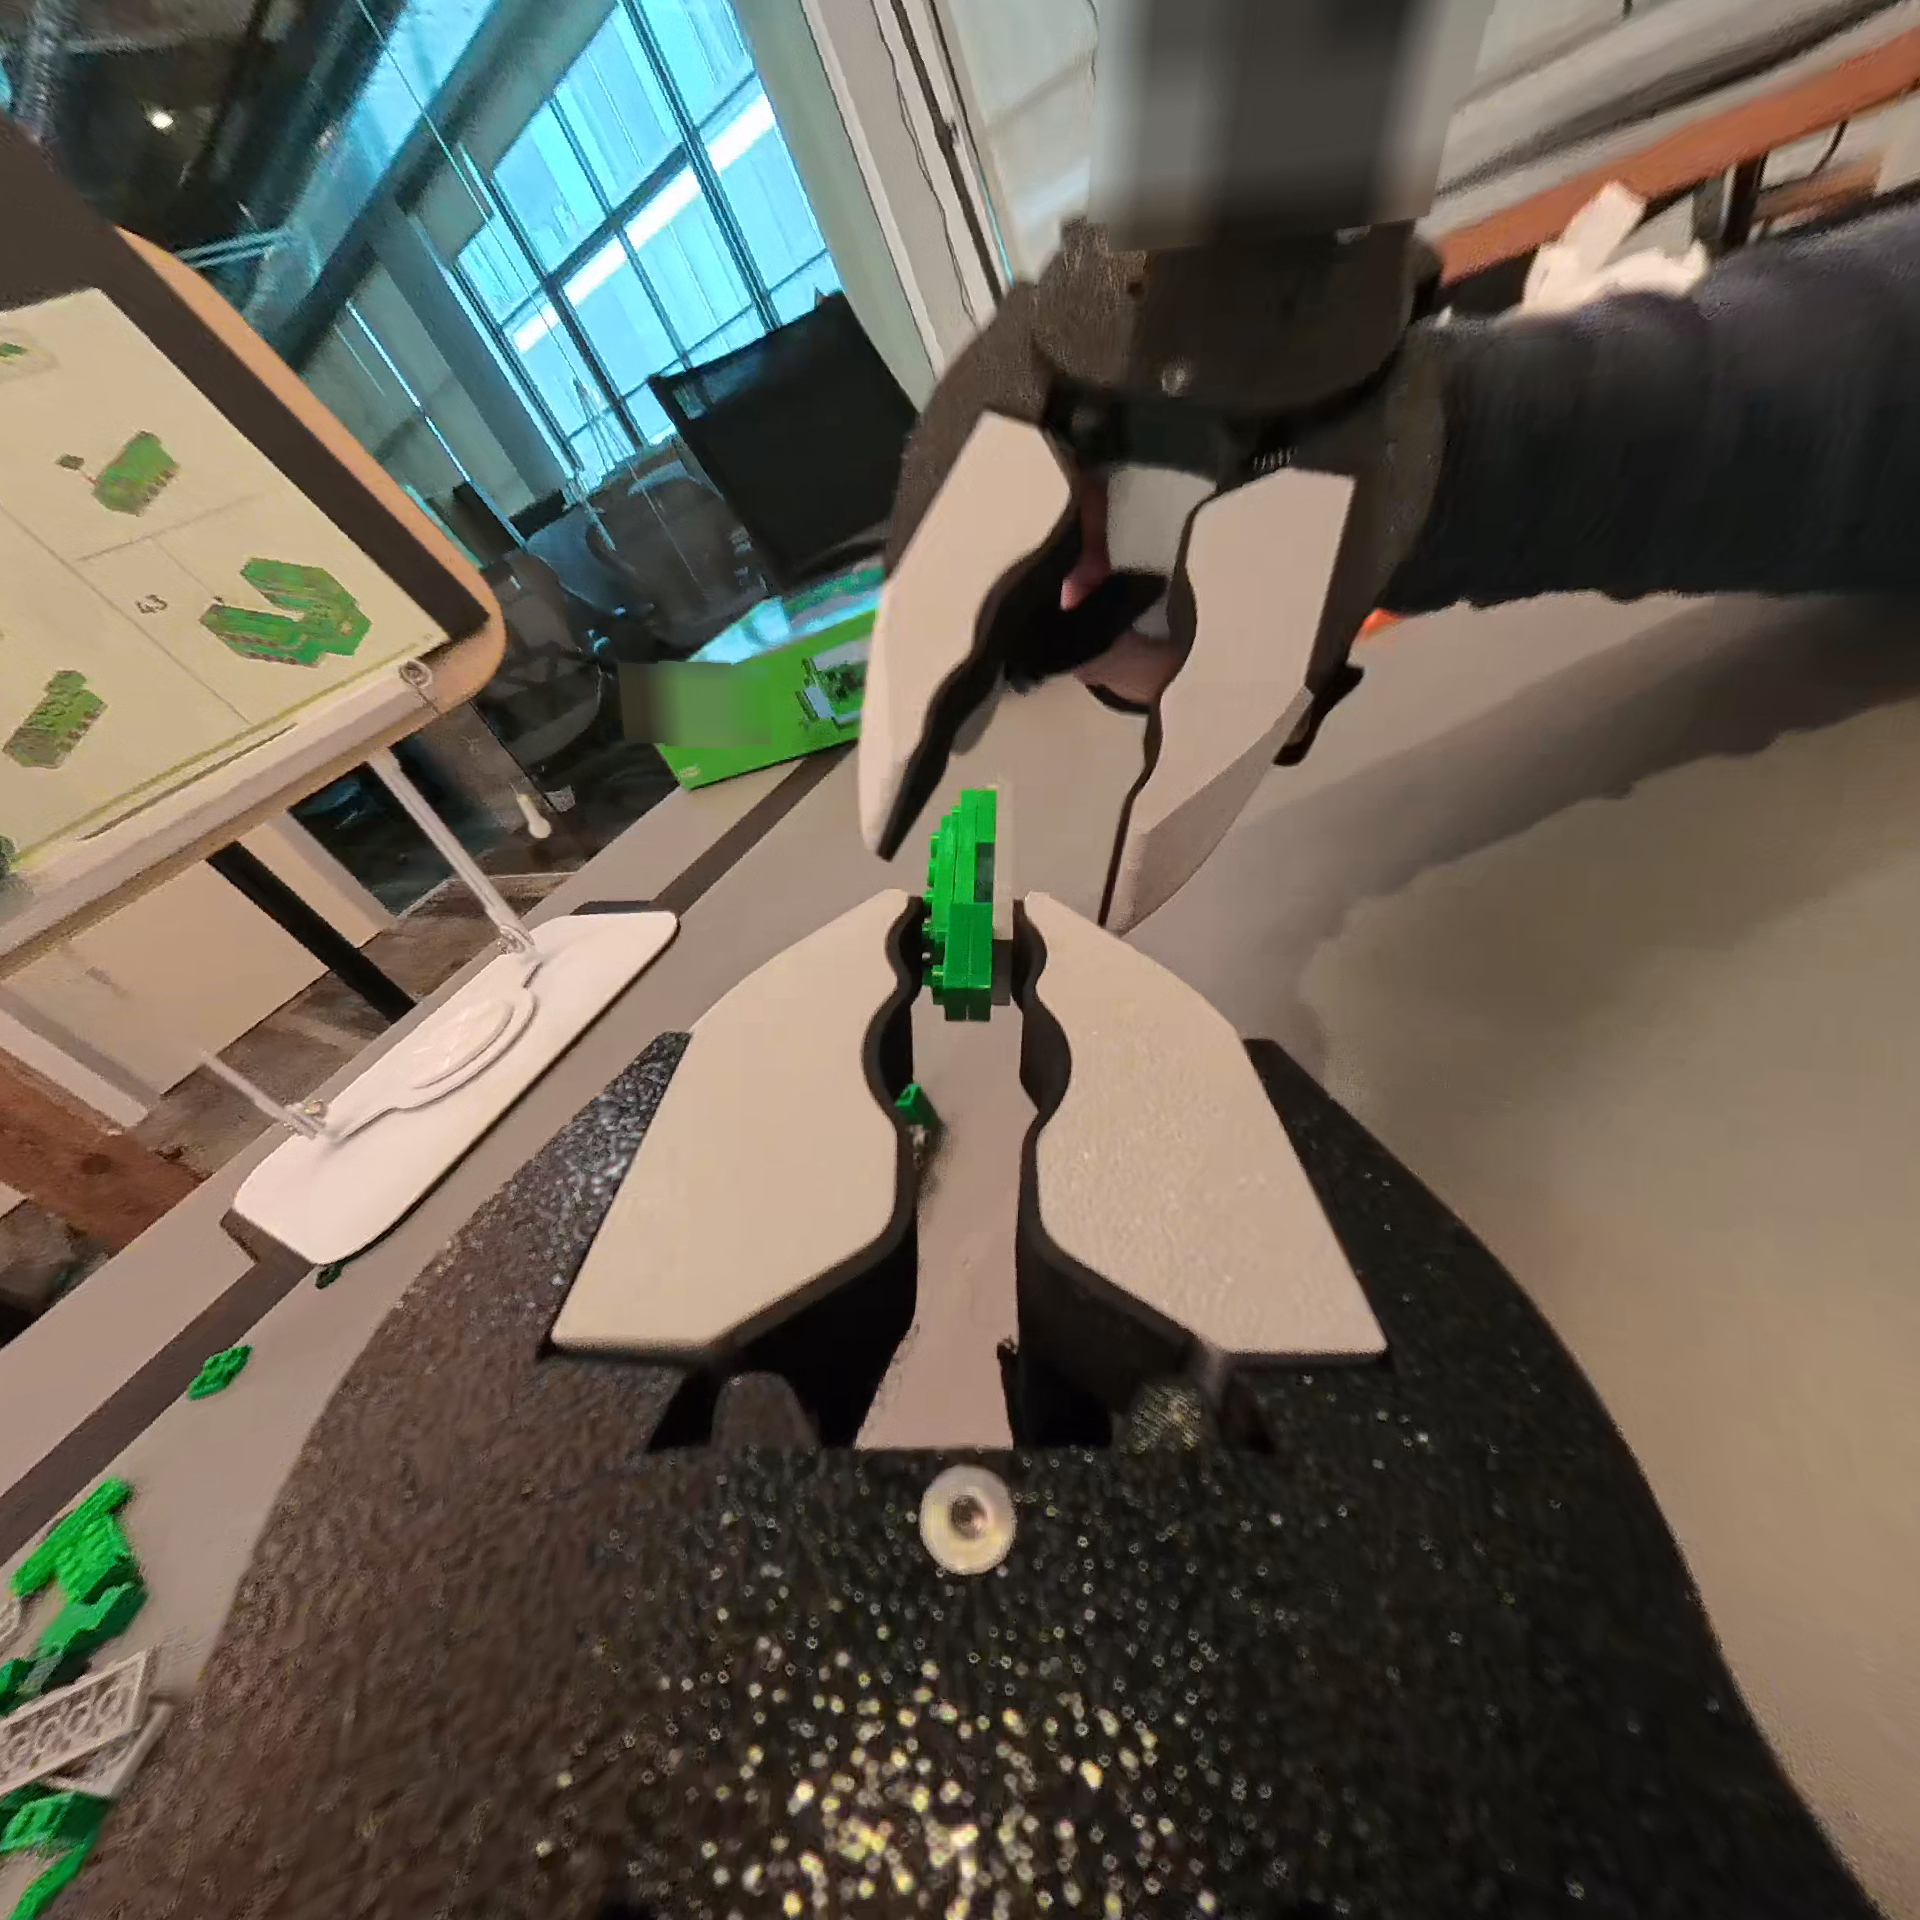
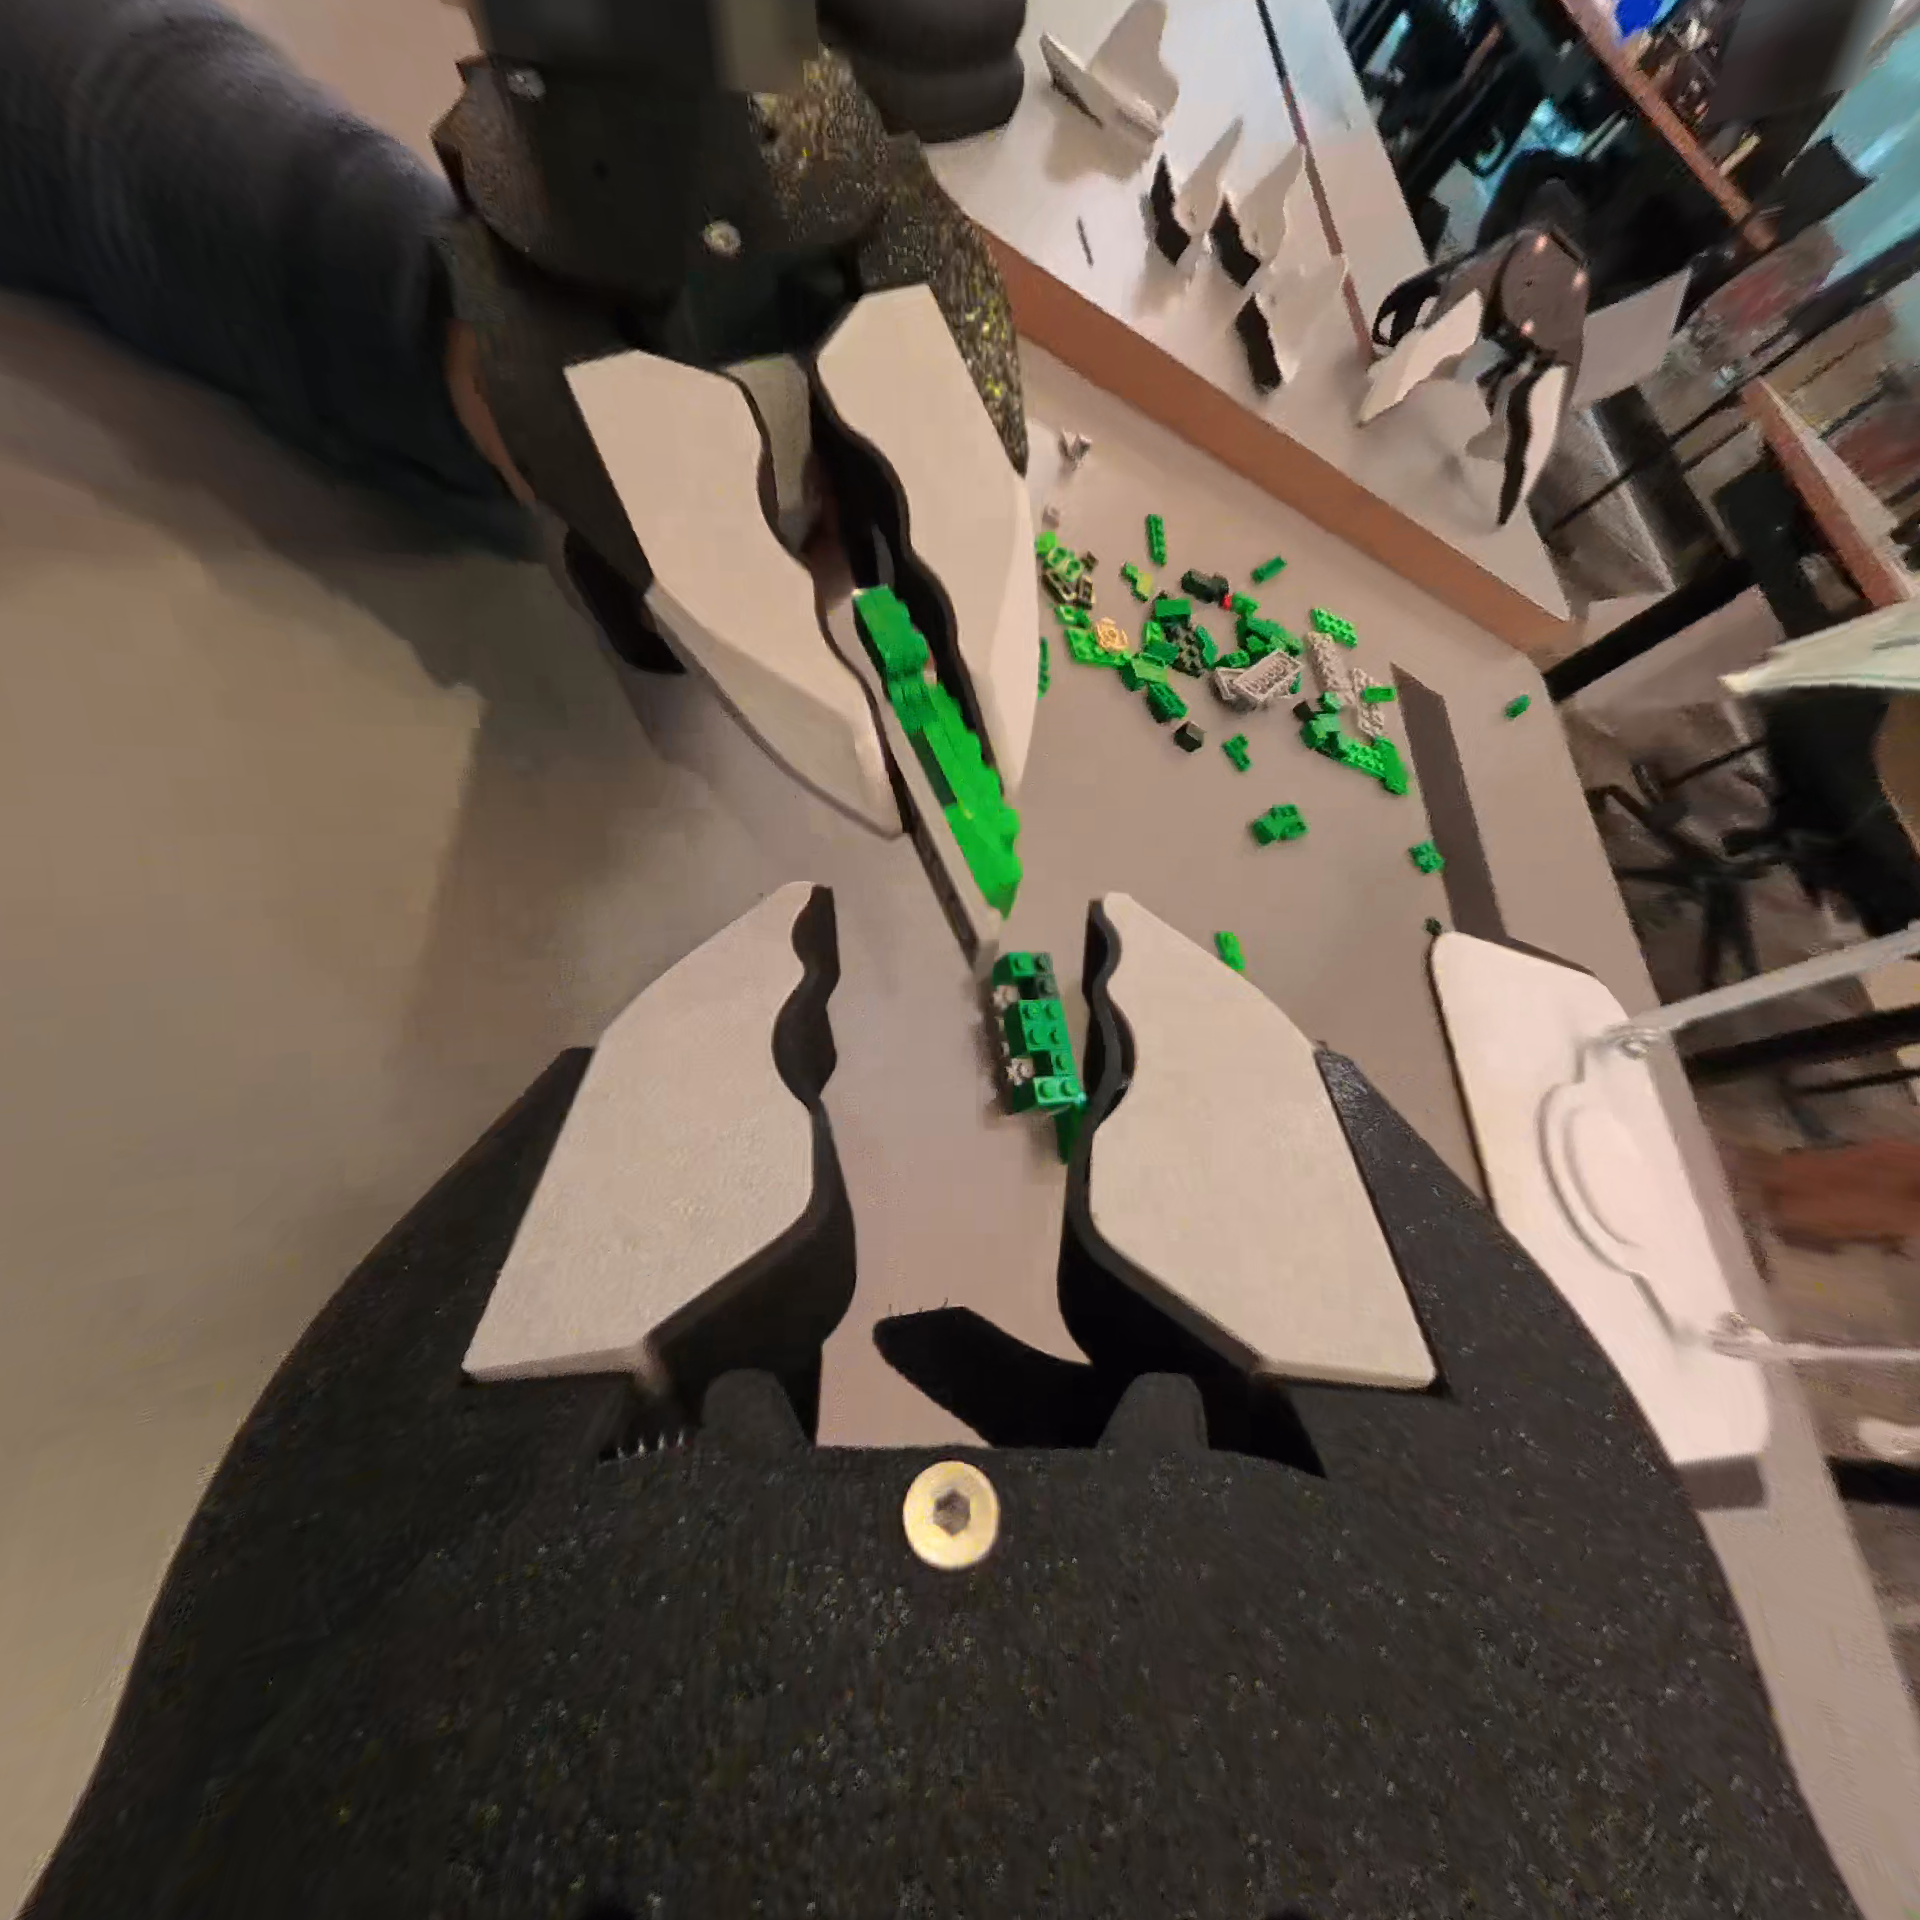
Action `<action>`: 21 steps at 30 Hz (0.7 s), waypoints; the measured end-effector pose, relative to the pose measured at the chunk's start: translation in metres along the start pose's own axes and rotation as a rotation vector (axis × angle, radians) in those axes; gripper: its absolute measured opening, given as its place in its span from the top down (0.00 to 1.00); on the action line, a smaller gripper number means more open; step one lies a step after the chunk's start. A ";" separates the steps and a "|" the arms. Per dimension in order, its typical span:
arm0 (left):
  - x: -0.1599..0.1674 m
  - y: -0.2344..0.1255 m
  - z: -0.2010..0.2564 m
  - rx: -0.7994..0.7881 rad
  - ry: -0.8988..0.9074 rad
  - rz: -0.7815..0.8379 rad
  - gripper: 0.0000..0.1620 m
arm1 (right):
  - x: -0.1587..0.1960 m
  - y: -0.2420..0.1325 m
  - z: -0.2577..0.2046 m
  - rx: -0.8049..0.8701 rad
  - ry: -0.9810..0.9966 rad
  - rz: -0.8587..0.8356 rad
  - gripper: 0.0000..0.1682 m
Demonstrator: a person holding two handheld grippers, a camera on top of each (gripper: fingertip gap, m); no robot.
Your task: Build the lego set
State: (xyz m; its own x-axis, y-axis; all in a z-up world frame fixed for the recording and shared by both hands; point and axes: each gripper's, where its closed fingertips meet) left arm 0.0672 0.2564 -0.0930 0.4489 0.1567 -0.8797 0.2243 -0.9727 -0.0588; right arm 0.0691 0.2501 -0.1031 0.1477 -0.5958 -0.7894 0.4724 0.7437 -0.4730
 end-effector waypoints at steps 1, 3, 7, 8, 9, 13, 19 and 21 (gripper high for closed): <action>-0.002 -0.001 -0.001 -0.001 -0.015 0.014 0.91 | -0.002 -0.002 -0.001 -0.018 0.016 0.037 0.76; -0.004 -0.001 0.000 0.017 -0.027 0.030 0.91 | -0.008 -0.005 -0.005 -0.073 0.072 0.108 0.83; -0.003 0.002 0.006 0.038 -0.026 0.038 0.90 | -0.008 -0.006 -0.005 -0.085 0.070 0.123 0.92; -0.002 0.002 0.003 0.016 -0.047 0.037 0.79 | -0.007 -0.006 -0.002 -0.054 0.060 0.114 0.92; 0.000 0.003 -0.003 -0.019 -0.070 0.028 0.68 | -0.005 -0.007 0.002 -0.012 0.035 0.096 0.92; 0.021 0.002 -0.026 -0.117 -0.143 -0.075 0.39 | 0.026 -0.008 0.012 0.232 -0.220 -0.115 0.92; 0.028 -0.008 -0.048 -0.274 -0.113 -0.098 0.42 | 0.062 0.005 -0.003 0.424 -0.839 -0.433 0.92; 0.027 -0.009 -0.045 -0.250 -0.133 -0.101 0.50 | 0.068 0.008 -0.006 0.399 -0.855 -0.471 0.92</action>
State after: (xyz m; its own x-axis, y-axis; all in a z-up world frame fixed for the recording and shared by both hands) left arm 0.1161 0.2773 -0.0954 0.3001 0.2107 -0.9304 0.4753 -0.8786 -0.0457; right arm 0.0775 0.2175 -0.1636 0.3645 -0.9297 0.0525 0.8703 0.3201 -0.3744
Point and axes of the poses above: each gripper's, where its closed fingertips meet, y out along the fingers, x out of its underside, z = x × y across the jaws, and after that the axes turned 5 degrees about y, right-handed
